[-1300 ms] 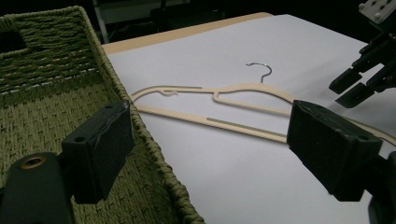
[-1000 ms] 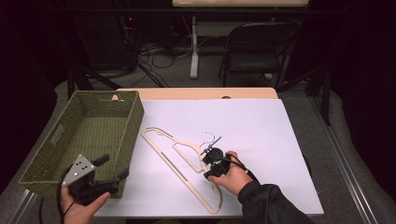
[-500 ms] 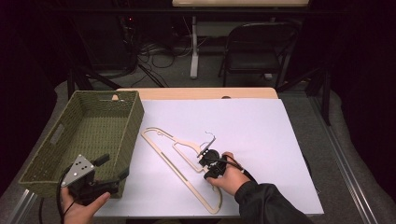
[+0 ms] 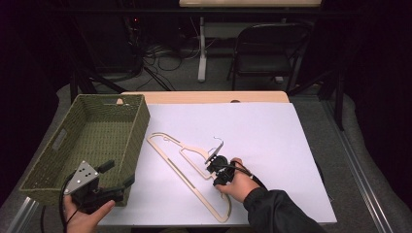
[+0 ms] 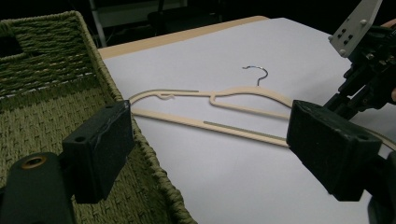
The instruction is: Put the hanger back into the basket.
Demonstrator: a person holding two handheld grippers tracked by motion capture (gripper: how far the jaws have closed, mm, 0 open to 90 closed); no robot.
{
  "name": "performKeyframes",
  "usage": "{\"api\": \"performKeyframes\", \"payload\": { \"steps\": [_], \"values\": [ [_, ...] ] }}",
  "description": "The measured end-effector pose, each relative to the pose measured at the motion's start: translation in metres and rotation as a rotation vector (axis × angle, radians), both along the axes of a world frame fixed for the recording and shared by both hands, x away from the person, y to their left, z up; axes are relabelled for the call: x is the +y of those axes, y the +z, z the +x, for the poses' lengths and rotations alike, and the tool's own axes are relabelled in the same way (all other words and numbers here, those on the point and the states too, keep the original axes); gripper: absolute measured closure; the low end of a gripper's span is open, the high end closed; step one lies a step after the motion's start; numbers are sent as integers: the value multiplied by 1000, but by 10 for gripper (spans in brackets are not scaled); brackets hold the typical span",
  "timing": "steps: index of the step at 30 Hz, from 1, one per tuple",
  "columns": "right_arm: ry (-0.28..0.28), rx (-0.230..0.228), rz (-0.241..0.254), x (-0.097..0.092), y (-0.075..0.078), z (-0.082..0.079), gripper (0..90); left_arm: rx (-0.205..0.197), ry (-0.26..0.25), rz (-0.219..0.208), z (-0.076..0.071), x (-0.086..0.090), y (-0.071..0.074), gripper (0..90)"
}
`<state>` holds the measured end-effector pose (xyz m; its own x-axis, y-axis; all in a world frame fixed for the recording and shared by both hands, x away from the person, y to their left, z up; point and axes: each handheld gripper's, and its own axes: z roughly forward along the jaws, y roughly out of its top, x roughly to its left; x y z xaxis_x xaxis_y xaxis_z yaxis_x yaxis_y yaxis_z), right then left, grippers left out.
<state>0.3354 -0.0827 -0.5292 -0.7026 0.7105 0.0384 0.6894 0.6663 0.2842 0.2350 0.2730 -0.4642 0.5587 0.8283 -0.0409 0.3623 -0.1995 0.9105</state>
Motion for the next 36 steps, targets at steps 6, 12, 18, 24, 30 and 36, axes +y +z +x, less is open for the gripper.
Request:
{"api": "performKeyframes", "payload": {
  "steps": [6,12,18,24,30,36],
  "values": [
    [1,33,-40,-6,2,2,745,-3,-2,2,0,0,0,149],
    [-16,63,-58,-20,3,6,783,0,-2,-3,0,-1,0,149],
    [55,66,-96,-31,3,6,803,-4,-9,0,-1,-3,1,150],
    [109,81,-118,-45,4,7,804,-8,-24,3,-2,-7,2,152],
    [138,60,-124,-50,5,6,804,-4,-47,15,-2,-12,1,158],
    [173,40,-136,-57,5,6,804,0,-61,19,-2,-16,0,159]
  ]
}}
